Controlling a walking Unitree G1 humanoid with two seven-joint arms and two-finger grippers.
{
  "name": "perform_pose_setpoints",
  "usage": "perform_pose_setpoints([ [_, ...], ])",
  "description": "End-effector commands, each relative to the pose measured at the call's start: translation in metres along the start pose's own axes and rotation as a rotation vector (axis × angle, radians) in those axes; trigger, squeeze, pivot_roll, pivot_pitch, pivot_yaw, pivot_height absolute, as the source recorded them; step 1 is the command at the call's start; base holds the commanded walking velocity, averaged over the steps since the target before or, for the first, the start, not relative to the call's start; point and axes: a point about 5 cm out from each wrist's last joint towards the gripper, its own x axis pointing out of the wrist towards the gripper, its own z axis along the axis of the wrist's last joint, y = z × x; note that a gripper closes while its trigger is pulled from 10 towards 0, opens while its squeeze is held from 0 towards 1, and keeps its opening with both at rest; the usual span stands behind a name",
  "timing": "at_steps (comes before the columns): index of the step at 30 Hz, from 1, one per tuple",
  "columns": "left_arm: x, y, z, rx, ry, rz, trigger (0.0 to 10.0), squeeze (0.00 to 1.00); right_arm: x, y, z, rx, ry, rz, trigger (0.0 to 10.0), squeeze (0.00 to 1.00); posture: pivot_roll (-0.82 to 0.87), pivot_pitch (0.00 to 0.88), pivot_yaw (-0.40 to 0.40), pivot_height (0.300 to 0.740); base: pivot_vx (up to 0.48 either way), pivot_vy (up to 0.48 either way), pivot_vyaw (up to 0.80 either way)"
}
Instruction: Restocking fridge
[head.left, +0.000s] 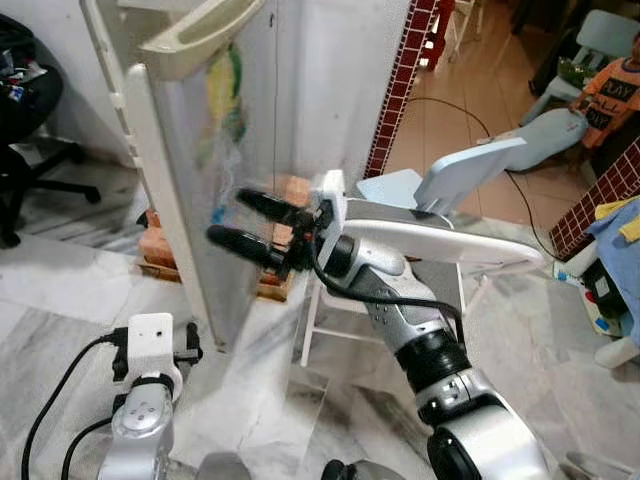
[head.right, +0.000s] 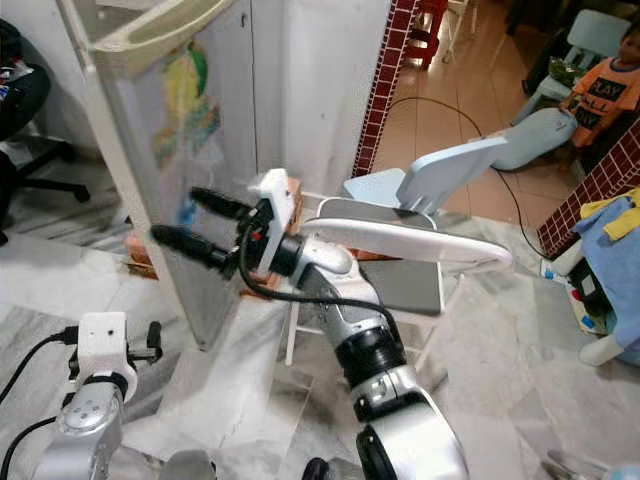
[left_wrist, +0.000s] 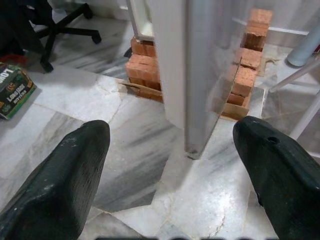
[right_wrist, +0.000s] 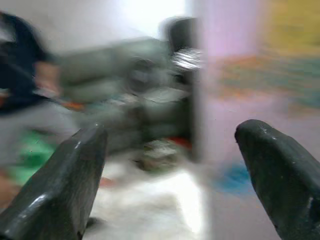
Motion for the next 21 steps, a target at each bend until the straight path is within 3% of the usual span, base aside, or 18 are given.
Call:
perform_pose_setpoints([
  [1, 0.001, -0.003, 0.002, -0.002, -0.009, -0.010, 10.0, 0.00, -0.005, -0.011, 0.001, -0.062, 0.007, -0.097, 10.0, 0.00, 0.24, 0.005, -0.067, 0.740, 0.000, 0.000, 0.00],
  [2, 0.001, -0.003, 0.002, -0.002, -0.009, -0.010, 10.0, 0.00, -0.005, -0.011, 0.001, -0.062, 0.007, -0.097, 10.0, 0.00, 0.24, 0.005, -0.067, 0.740, 0.000, 0.000, 0.00],
  [4, 0.003, -0.003, 0.010, 0.014, -0.055, -0.005, 10.0, 0.00, -0.029, -0.018, -0.005, -0.058, 0.034, -0.236, 10.0, 0.00, 0.23, 0.005, -0.068, 0.740, 0.000, 0.000, 0.00],
  [10, 0.006, -0.005, 0.012, 0.030, -0.075, -0.012, 10.0, 0.00, -0.074, -0.018, -0.029, -0.040, 0.098, -0.435, 10.0, 0.00, 0.20, 0.002, -0.057, 0.740, 0.000, 0.000, 0.00],
  [17, 0.009, -0.006, 0.014, 0.034, -0.081, -0.010, 10.0, 0.00, -0.073, -0.022, -0.032, -0.072, 0.078, -0.557, 10.0, 0.00, 0.19, 0.000, -0.048, 0.740, 0.000, 0.000, 0.00],
  [21, 0.011, -0.004, 0.014, 0.027, -0.068, 0.027, 10.0, 0.00, -0.049, -0.027, -0.016, -0.131, 0.060, -0.606, 10.0, 0.00, 0.20, 0.000, -0.052, 0.740, 0.000, 0.000, 0.00],
])
